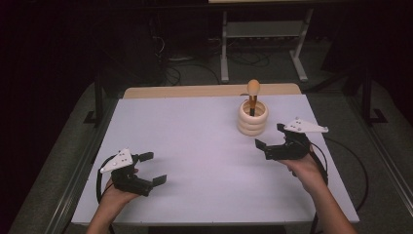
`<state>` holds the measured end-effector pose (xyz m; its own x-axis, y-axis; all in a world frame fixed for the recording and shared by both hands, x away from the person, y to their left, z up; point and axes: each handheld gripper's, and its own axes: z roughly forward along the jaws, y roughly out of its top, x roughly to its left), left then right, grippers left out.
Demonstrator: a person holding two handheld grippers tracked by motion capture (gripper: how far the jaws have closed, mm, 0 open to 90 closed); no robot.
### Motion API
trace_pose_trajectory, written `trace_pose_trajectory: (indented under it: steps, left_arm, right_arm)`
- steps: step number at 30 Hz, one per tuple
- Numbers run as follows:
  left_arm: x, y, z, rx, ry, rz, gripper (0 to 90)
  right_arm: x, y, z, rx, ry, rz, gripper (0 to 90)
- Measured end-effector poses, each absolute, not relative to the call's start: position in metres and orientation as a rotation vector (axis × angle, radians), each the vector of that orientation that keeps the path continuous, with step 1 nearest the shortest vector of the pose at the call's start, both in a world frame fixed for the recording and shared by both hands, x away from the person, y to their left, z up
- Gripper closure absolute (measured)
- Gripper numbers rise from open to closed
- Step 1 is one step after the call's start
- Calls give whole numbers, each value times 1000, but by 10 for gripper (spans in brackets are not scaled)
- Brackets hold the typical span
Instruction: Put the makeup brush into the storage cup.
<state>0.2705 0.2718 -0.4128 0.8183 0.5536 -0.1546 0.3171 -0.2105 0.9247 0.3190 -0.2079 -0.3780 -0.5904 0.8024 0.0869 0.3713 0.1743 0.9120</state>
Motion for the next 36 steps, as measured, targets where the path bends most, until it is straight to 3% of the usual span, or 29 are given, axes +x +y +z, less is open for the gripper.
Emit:
trace_pose_trajectory:
  steps: [36]
  left_arm:
    - [269,277,-410,1772,672,265,0]
  right_arm:
    - [253,-238,-399,1146,1981,1482,0]
